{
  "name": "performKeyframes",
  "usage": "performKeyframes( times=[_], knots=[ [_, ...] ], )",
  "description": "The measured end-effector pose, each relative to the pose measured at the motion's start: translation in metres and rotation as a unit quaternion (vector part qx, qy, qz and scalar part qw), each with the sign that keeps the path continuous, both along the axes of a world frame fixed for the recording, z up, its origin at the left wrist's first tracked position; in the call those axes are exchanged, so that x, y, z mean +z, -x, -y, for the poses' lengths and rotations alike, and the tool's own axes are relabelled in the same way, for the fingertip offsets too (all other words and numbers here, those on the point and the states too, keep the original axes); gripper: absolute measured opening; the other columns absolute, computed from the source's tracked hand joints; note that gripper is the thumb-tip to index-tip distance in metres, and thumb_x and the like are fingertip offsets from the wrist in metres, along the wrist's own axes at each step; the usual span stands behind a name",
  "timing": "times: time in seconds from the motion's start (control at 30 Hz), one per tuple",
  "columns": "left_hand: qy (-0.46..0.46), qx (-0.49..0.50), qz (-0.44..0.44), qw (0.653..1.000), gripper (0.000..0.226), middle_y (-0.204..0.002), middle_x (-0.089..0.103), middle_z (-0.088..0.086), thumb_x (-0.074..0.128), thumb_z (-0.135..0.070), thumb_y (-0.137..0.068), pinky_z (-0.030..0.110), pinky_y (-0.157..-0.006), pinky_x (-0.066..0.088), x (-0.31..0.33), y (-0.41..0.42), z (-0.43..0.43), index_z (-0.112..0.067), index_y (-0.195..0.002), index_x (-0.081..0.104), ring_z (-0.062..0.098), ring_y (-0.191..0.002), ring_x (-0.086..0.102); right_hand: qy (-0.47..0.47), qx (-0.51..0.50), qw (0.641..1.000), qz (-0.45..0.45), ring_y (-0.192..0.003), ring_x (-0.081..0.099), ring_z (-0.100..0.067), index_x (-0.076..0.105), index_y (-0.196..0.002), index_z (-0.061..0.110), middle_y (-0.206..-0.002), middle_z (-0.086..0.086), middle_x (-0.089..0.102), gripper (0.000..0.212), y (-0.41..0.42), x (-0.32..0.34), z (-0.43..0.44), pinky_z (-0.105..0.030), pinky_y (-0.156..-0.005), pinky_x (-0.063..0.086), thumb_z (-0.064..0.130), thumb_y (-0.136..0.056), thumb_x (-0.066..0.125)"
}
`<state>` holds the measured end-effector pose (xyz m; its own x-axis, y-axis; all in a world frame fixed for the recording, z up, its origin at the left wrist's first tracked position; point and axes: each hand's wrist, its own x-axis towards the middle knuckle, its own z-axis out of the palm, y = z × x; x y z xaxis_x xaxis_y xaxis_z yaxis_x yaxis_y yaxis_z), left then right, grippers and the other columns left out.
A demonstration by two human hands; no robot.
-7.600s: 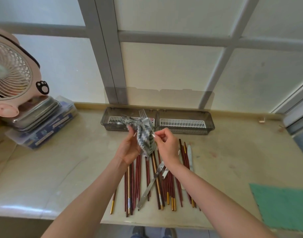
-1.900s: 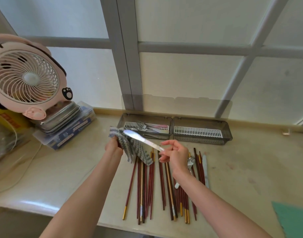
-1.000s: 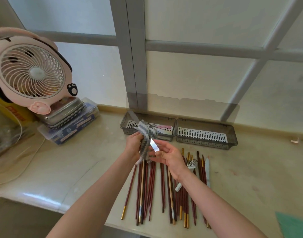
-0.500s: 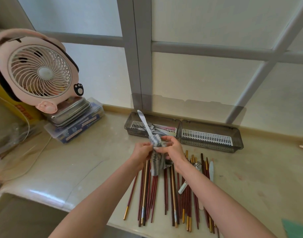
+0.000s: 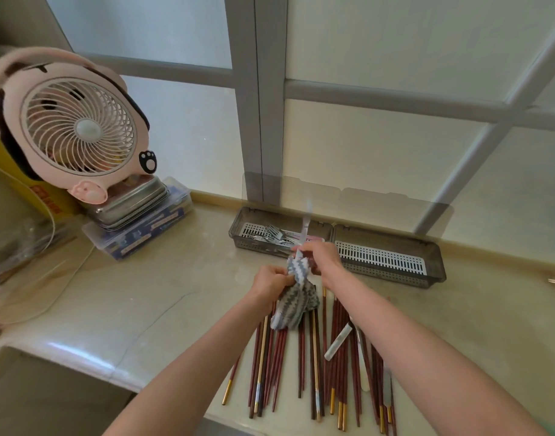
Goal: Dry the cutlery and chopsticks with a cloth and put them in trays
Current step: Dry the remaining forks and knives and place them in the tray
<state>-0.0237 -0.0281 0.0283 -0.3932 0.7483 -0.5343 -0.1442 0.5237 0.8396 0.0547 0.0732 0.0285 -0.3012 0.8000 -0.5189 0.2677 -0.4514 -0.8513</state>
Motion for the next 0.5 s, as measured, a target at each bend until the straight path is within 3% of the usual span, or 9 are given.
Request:
performKeyframes(
  times=[0.07,0.13,0.17,0.23,0.33,0.5],
  knots=[
    [0.006,0.016,0.018,1.000,0.016,-0.073,0.062,0.008,0.053,-0.001,-0.091,0.017,-0.052,0.052,0.000,0.003,0.003,-0.003,-0.077,0.062,0.014,-0.065,0.061,-0.020,0.006,1.000,0.014,-0.039,0.055,-0.002,0.068,-0.096,0.008,-0.081,-0.010,0.070,0.013,0.005,-0.004,-0.018,-0.017,-0.038,0.041,0.010,-0.091,0.056],
    [0.007,0.030,0.035,0.999,0.015,-0.073,0.062,0.007,0.052,-0.002,-0.092,0.016,-0.051,0.051,-0.001,0.007,0.009,-0.001,-0.081,0.062,0.012,-0.064,0.061,-0.110,0.047,0.987,0.108,-0.057,0.066,-0.008,0.065,-0.089,0.017,-0.084,-0.006,0.070,0.014,0.010,-0.012,-0.038,-0.030,-0.059,0.057,0.016,-0.095,0.053],
    [0.007,0.035,0.039,0.999,0.014,-0.073,0.063,0.007,0.052,-0.002,-0.092,0.016,-0.052,0.052,-0.002,0.010,0.012,-0.001,-0.084,0.063,0.012,-0.063,0.061,-0.176,0.095,0.961,0.193,-0.069,0.068,-0.013,0.065,-0.090,0.021,-0.086,-0.002,0.071,0.015,0.011,-0.017,-0.047,-0.037,-0.071,0.058,0.021,-0.095,0.052],
    [0.005,0.041,0.038,0.998,0.012,-0.075,0.064,0.007,0.053,-0.003,-0.092,0.018,-0.055,0.052,-0.004,0.015,0.019,0.000,-0.088,0.064,0.012,-0.063,0.061,-0.281,0.174,0.879,0.345,-0.079,0.066,-0.016,0.067,-0.101,0.023,-0.094,0.003,0.070,0.021,0.014,-0.025,-0.058,-0.034,-0.072,0.056,0.021,-0.097,0.047],
    [0.001,0.058,0.039,0.998,0.012,-0.074,0.064,0.007,0.053,-0.002,-0.091,0.018,-0.056,0.051,-0.005,0.021,0.026,-0.001,-0.086,0.064,0.011,-0.060,0.061,-0.355,0.230,0.798,0.429,-0.095,0.064,-0.020,0.066,-0.114,0.024,-0.109,0.000,0.069,0.027,0.025,-0.035,-0.072,-0.029,-0.073,0.051,0.018,-0.098,0.045],
    [0.008,0.074,0.040,0.996,0.013,-0.083,0.064,0.012,0.051,-0.004,-0.093,0.023,-0.065,0.051,-0.005,0.032,0.031,-0.001,-0.093,0.064,0.017,-0.070,0.060,-0.356,0.253,0.805,0.401,-0.115,0.056,-0.023,0.057,-0.128,0.026,-0.132,-0.004,0.056,0.033,0.041,-0.048,-0.085,-0.030,-0.087,0.046,0.026,-0.096,0.053]
  ],
)
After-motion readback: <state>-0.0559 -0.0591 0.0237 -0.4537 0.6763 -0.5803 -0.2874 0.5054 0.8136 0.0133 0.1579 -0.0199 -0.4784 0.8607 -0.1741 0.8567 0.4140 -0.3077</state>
